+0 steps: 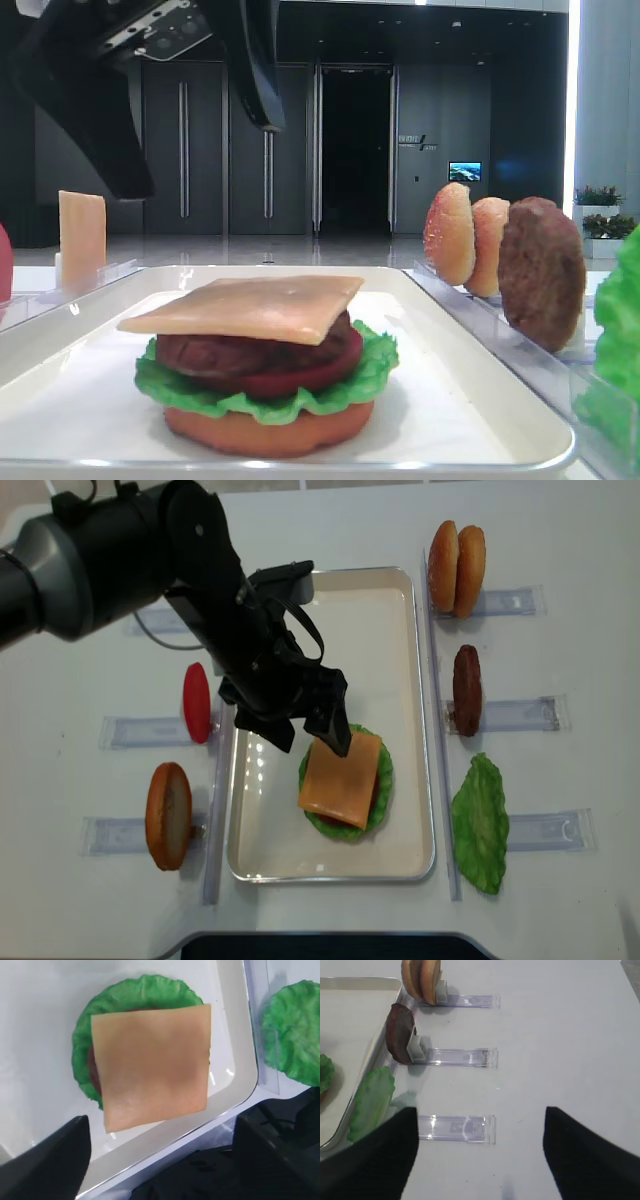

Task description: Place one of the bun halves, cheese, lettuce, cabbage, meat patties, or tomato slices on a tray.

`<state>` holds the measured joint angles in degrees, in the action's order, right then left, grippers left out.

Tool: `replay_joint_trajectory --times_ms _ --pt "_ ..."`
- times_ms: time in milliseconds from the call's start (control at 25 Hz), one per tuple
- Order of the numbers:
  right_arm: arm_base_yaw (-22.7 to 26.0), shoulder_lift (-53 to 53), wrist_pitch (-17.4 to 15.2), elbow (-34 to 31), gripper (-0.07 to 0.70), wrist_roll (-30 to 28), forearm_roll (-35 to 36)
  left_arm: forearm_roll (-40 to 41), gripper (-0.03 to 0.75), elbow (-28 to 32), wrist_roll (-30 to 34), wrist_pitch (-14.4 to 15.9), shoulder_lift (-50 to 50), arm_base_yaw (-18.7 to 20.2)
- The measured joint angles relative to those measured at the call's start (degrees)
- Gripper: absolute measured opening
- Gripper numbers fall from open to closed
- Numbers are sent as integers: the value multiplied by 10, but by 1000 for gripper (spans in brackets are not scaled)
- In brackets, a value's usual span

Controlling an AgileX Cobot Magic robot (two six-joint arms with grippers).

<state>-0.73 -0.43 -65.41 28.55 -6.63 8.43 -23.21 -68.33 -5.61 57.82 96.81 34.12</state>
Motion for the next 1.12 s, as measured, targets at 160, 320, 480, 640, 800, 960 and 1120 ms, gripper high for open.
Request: replay_joint_trajectory --times_ms 160,320,480,640,800,960,1120 --pt "0 0 0 0 524 0 0 42 681 -42 -20 60 0 0" --pt "0 0 0 0 524 0 0 81 681 -80 -39 109 0 0" --pt "0 0 0 0 524 0 0 109 681 -98 -53 117 0 0" --pt "0 0 0 0 524 0 0 113 681 -98 -54 117 -3 0" --pt "0 0 0 0 524 0 0 124 681 -98 -59 118 -16 0" --pt "0 0 0 0 524 0 0 146 681 -98 -66 119 -27 0" --pt "0 0 0 0 524 0 0 173 681 -98 -75 119 -36 0"
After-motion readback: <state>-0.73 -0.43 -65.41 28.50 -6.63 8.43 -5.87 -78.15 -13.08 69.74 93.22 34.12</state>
